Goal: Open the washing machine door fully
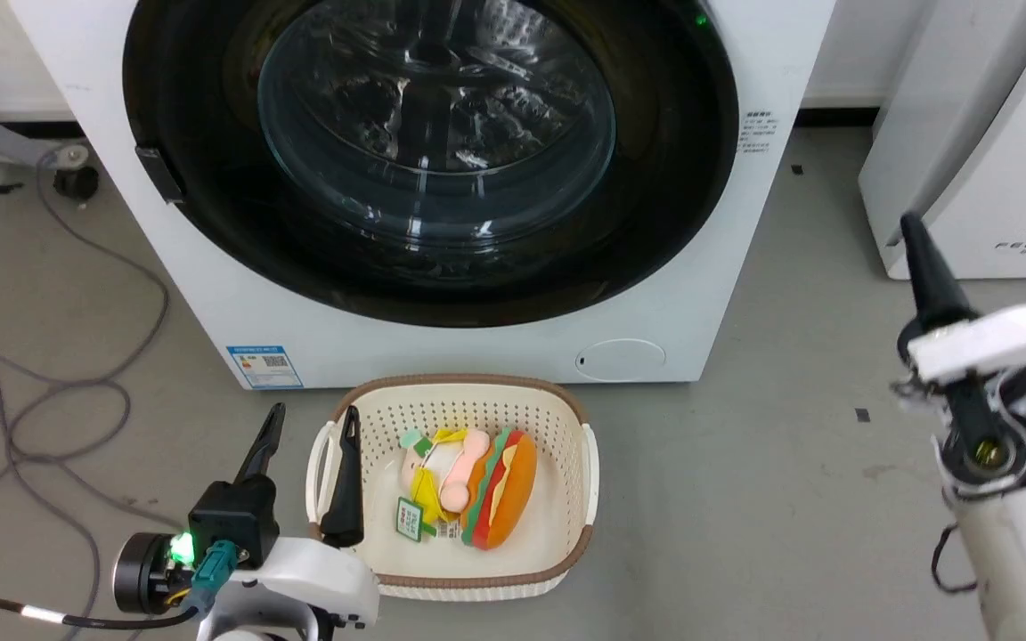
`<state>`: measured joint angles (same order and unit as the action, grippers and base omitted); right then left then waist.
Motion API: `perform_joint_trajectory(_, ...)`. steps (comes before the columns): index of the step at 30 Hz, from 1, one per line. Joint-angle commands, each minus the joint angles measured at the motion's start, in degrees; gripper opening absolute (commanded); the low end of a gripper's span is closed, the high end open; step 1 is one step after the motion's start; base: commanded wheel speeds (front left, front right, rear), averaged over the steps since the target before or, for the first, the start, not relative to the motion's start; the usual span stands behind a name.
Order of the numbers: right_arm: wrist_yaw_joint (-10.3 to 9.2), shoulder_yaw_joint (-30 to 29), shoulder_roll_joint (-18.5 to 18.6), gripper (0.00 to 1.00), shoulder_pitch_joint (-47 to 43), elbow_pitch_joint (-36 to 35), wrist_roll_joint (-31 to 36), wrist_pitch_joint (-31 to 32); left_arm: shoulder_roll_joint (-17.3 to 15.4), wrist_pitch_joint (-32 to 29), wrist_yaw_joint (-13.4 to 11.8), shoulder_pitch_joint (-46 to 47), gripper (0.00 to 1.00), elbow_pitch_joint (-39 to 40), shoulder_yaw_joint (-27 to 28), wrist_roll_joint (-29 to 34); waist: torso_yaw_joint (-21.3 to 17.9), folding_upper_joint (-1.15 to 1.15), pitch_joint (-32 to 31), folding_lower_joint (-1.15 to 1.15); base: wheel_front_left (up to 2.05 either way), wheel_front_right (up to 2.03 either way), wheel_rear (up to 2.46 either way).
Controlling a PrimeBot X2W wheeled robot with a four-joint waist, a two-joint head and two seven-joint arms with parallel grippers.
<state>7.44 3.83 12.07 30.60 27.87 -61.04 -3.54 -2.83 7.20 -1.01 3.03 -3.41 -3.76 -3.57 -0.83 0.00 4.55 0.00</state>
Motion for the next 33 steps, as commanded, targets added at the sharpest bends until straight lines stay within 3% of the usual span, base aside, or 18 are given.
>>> perform_joint_trajectory(1,0.03,0.6,0.9,0.0,2.6,1.6,-2.3,0.2,0.0,0.6,0.1,1.1,1.0,0.2,-0.2,-0.2,0.1,0.0,0.6,0.0,0.0,0.0,0.0)
perform_joint_trajectory(14,0.03,9.6,5.9,0.0,24.8,17.8,-11.4,5.1,0.0,2.2,0.2,4.6,1.0,1.6,-0.8,-0.9,1.0,0.0,5.6,0.0,0.0,0.0,0.0)
perform_joint_trajectory(26,0.04,21.5,9.6,0.0,40.1,25.6,-17.7,12.7,0.0,3.6,0.4,7.6,1.0,2.1,-1.6,-1.3,1.4,0.0,10.0,0.0,0.0,0.0,0.0)
perform_joint_trajectory(33,0.04,28.5,9.9,0.0,49.2,29.7,-22.0,18.4,0.0,4.5,0.2,9.1,1.0,2.2,-2.1,-1.8,1.6,0.0,11.9,0.0,0.0,0.0,0.0)
